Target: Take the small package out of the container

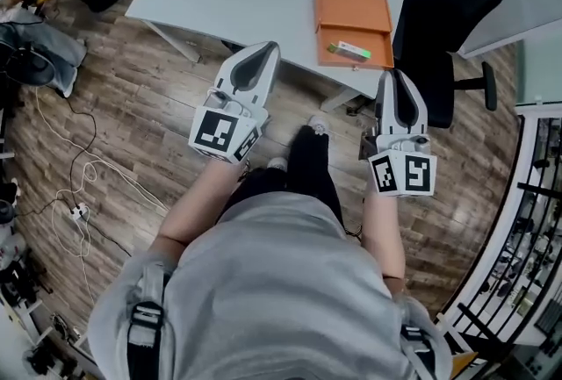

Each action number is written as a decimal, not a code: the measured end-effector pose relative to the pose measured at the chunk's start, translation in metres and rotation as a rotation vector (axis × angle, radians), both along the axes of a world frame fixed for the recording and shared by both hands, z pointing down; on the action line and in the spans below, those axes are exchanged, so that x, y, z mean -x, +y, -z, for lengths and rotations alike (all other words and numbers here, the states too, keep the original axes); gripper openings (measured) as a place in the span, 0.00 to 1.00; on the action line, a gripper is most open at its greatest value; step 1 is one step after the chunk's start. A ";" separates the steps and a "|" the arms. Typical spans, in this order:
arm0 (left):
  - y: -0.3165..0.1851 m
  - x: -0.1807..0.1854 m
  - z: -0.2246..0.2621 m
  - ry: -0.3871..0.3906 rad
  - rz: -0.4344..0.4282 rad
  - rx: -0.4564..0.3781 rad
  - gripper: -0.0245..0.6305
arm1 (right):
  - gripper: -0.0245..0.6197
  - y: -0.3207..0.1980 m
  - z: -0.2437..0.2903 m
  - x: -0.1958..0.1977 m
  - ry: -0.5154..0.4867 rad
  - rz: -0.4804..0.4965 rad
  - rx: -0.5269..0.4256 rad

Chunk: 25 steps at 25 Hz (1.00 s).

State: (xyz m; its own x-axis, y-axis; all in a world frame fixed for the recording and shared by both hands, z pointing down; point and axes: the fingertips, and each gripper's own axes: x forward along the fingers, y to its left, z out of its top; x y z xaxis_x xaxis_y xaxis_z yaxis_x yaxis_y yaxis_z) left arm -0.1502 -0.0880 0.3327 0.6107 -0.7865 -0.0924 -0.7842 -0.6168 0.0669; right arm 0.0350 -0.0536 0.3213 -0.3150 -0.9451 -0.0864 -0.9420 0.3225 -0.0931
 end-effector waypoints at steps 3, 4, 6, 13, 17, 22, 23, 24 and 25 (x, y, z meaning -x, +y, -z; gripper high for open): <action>-0.030 -0.008 -0.001 0.000 0.019 -0.007 0.07 | 0.14 -0.037 -0.001 -0.008 -0.006 0.028 -0.008; -0.043 -0.011 0.000 0.001 0.029 -0.007 0.07 | 0.14 -0.053 -0.001 -0.012 -0.008 0.038 -0.010; -0.071 -0.022 0.001 0.004 0.048 -0.007 0.07 | 0.14 -0.084 -0.001 -0.021 -0.009 0.060 -0.008; -0.157 -0.070 0.008 0.007 0.118 -0.018 0.07 | 0.14 -0.185 0.009 -0.063 0.012 0.153 -0.025; -0.193 -0.088 0.010 0.016 0.152 -0.033 0.07 | 0.14 -0.222 0.006 -0.074 0.013 0.209 -0.022; -0.234 -0.116 0.011 0.015 0.158 -0.036 0.07 | 0.14 -0.264 0.003 -0.095 0.007 0.232 -0.012; -0.240 -0.119 0.012 0.014 0.156 -0.036 0.07 | 0.14 -0.269 0.003 -0.097 0.005 0.232 -0.010; -0.245 -0.120 0.011 0.015 0.152 -0.034 0.07 | 0.14 -0.273 0.003 -0.098 0.005 0.231 -0.007; -0.249 -0.120 0.010 0.018 0.147 -0.031 0.07 | 0.14 -0.276 0.002 -0.097 0.007 0.227 -0.004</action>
State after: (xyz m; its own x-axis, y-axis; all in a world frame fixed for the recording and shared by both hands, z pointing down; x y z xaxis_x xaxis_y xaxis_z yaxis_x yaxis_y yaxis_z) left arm -0.0302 -0.3373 0.3225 0.4870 -0.8640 -0.1275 -0.8653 -0.4972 0.0644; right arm 0.1317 -0.3291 0.3190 -0.5206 -0.8493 -0.0873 -0.8456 0.5271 -0.0848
